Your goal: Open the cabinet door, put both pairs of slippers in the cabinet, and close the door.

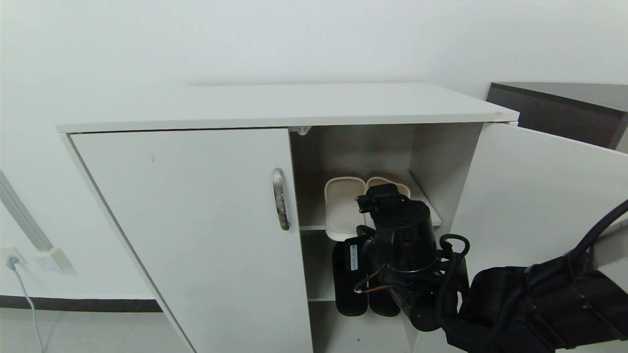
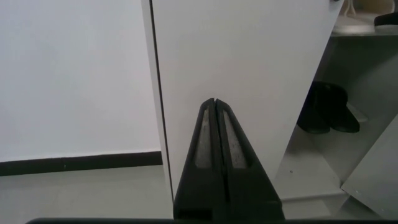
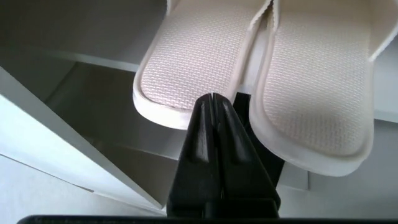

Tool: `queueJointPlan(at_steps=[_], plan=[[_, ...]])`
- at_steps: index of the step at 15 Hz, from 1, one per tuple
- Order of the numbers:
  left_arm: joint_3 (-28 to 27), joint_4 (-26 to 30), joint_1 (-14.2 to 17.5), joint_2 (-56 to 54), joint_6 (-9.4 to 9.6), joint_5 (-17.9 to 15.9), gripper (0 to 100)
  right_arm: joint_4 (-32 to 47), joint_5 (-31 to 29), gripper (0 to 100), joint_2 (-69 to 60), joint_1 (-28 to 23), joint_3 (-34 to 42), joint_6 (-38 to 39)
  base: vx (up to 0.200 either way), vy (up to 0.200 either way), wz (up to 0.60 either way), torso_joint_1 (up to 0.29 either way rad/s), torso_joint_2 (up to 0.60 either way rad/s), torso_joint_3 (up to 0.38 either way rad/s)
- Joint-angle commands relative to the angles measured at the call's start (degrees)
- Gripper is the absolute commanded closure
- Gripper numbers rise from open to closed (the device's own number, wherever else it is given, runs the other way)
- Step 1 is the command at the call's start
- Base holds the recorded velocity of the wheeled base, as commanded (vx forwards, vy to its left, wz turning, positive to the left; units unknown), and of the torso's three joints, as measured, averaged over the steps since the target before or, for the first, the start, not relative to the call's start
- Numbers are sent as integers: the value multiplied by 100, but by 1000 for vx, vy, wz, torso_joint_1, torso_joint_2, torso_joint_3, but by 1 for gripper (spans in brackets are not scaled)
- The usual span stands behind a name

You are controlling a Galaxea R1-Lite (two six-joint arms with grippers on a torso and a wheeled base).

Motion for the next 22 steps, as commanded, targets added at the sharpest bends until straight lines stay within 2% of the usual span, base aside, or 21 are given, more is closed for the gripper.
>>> queueJointPlan(at_steps=[1, 18, 22], plan=[[1, -1, 0, 7, -4, 1, 100, 3, -1, 100, 57, 4, -3, -6, -200, 0, 0, 12, 2, 2], [1, -1, 0, 7, -4, 1, 100, -278, 8, 100, 119, -58, 251, -103, -200, 0, 0, 3, 2, 2], [1, -1, 0, 7, -4, 1, 100, -480, 34, 100, 163, -93, 392, -252, 0, 0, 0, 0, 0, 0]])
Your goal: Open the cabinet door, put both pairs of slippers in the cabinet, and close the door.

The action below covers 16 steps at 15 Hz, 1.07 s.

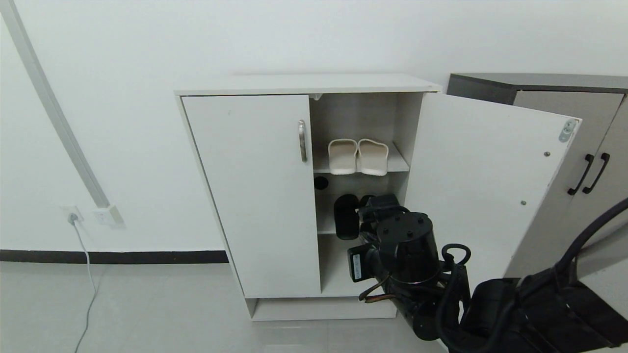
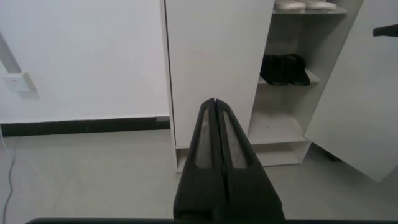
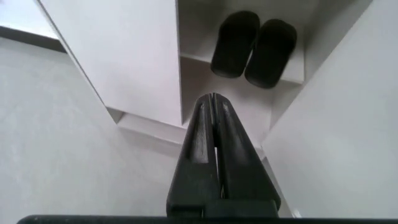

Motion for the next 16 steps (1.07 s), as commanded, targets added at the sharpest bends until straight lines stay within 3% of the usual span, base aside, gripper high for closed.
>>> queueJointPlan(at_steps=[1, 16], plan=[[2, -4, 0, 7, -2, -1, 100, 2, 1, 100, 48, 3, 17, -1, 0, 0, 0, 0, 0, 0], [2, -4, 0, 7, -20, 7, 100, 2, 19, 100, 31, 12, 96, -1, 0, 0, 0, 0, 0, 0]])
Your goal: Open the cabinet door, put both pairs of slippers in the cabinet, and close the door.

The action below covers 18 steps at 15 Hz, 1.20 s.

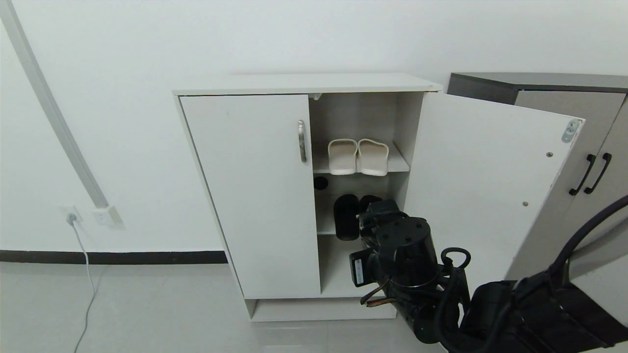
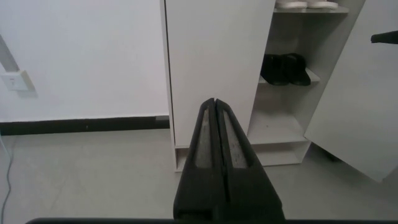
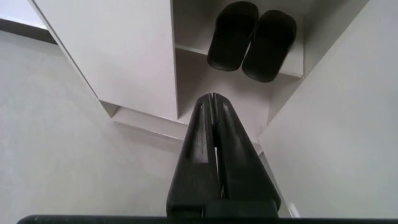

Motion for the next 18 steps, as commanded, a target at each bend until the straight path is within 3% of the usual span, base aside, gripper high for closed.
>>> queueJointPlan(at_steps=[1, 8, 18], plan=[[1, -1, 0, 7, -1, -1, 100, -2, 0, 100, -26, 7, 26, 2, 0, 0, 0, 0, 0, 0], [1, -1, 0, 7, -1, -1, 100, -2, 0, 100, -17, 7, 43, 2, 0, 0, 0, 38, -309, -268], [1, -1, 0, 7, -1, -1, 100, -2, 0, 100, 1, -2, 52, -7, 0, 0, 0, 142, -471, -329]])
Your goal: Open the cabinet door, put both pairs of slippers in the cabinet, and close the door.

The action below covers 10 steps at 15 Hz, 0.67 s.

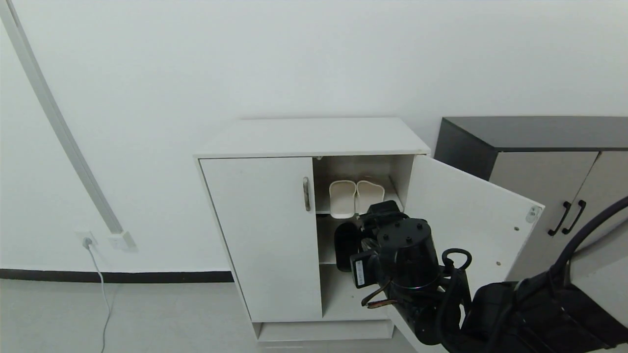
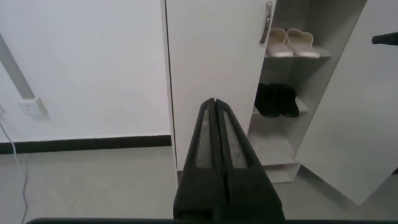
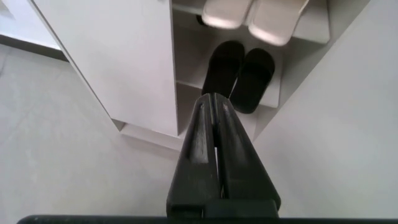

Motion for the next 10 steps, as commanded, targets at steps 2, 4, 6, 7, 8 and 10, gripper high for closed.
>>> queueJointPlan(at_steps=[2, 4, 6, 7, 8, 10], plan=[[1, -1, 0, 7, -4, 0, 100, -1, 0, 100, 18, -2, 29, -1, 0, 0, 0, 178, -493, -312], [1, -1, 0, 7, -13, -9, 100, -1, 0, 100, 18, 7, 37, -19, 0, 0, 0, 195, -503, -310], [1, -1, 0, 7, -13, -9, 100, -1, 0, 100, 18, -2, 20, -36, 0, 0, 0, 207, -520, -317], [1, -1, 0, 7, -13, -9, 100, -1, 0, 100, 9, -2, 29, -36, 0, 0, 0, 212, -540, -320], [1, -1, 0, 7, -13, -9, 100, -1, 0, 100, 9, -2, 37, -36, 0, 0, 0, 212, -535, -320], [-8, -1, 0, 7, -30, -9, 100, -10, 8, 100, -8, -2, 37, -27, 0, 0, 0, 241, -554, -317]])
